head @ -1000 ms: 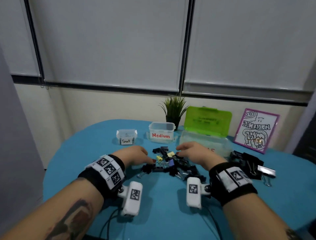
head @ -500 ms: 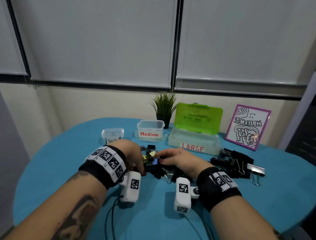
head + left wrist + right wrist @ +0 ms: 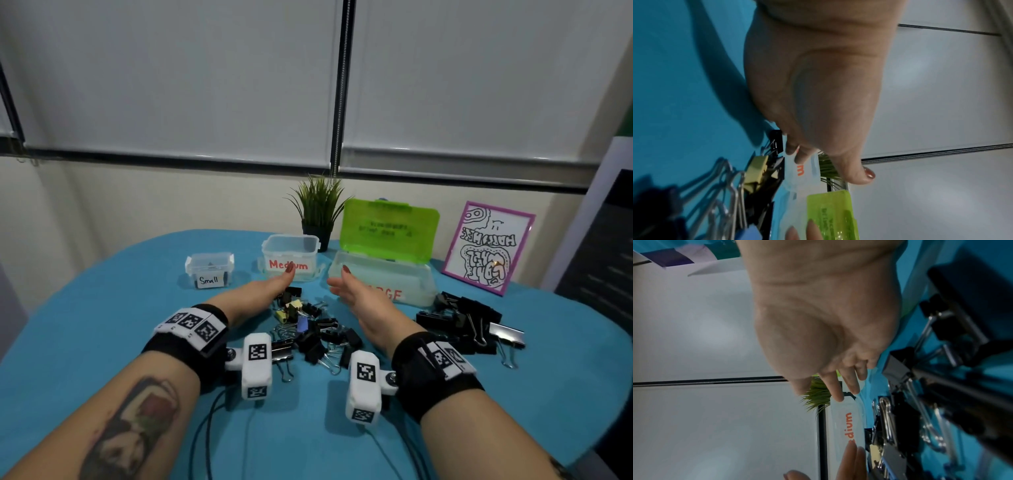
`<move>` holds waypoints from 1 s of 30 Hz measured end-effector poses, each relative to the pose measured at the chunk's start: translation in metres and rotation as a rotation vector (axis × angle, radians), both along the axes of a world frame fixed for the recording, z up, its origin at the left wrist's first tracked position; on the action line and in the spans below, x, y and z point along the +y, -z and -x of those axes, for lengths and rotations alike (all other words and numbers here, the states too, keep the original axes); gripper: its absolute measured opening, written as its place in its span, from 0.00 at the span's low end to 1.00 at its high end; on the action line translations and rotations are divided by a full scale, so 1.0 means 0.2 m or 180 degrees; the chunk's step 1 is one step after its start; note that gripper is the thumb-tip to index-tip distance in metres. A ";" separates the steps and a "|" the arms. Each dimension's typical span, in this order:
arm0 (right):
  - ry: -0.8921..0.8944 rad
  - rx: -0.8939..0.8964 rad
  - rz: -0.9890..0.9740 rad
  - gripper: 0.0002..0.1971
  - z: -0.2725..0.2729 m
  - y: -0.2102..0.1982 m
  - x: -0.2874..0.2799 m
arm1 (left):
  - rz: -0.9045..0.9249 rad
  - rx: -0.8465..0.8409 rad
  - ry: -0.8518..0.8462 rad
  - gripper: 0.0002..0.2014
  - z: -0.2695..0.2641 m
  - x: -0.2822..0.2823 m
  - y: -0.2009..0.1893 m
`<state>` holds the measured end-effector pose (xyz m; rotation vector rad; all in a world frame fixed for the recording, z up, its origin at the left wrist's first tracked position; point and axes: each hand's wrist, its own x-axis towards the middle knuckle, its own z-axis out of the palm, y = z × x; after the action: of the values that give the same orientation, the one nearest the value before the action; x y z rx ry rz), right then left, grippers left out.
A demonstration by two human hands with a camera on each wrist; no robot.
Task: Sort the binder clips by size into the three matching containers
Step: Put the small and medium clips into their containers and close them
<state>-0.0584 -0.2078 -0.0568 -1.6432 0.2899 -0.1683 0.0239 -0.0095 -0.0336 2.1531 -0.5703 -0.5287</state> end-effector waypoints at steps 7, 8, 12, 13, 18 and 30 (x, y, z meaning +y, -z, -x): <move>-0.0281 0.0369 0.0342 0.38 0.00 -0.01 0.02 | -0.0199 -0.0082 0.0230 0.44 0.01 -0.09 0.00; -0.0251 0.0332 0.0364 0.38 0.00 0.00 0.02 | -0.0214 -0.0206 0.0278 0.40 0.01 -0.10 -0.01; -0.0163 0.0133 0.0391 0.35 -0.03 0.02 0.00 | 0.0530 -0.1046 -0.0525 0.20 -0.06 -0.16 -0.03; -0.0121 0.0091 0.0352 0.34 -0.03 0.03 0.00 | 0.0654 -0.1297 -0.0855 0.15 -0.10 -0.17 -0.04; -0.0097 0.0062 0.0370 0.32 -0.05 0.05 -0.02 | -0.0491 -0.1752 -0.0907 0.25 -0.30 -0.20 -0.03; -0.0103 0.0035 0.0471 0.29 -0.04 0.04 -0.02 | -0.1841 -0.2303 -0.0333 0.17 -0.39 -0.29 -0.12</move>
<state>-0.0508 -0.2110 -0.0648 -1.7949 0.2640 -0.1594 0.1023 -0.0665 -0.0092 2.9179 -0.7410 0.2069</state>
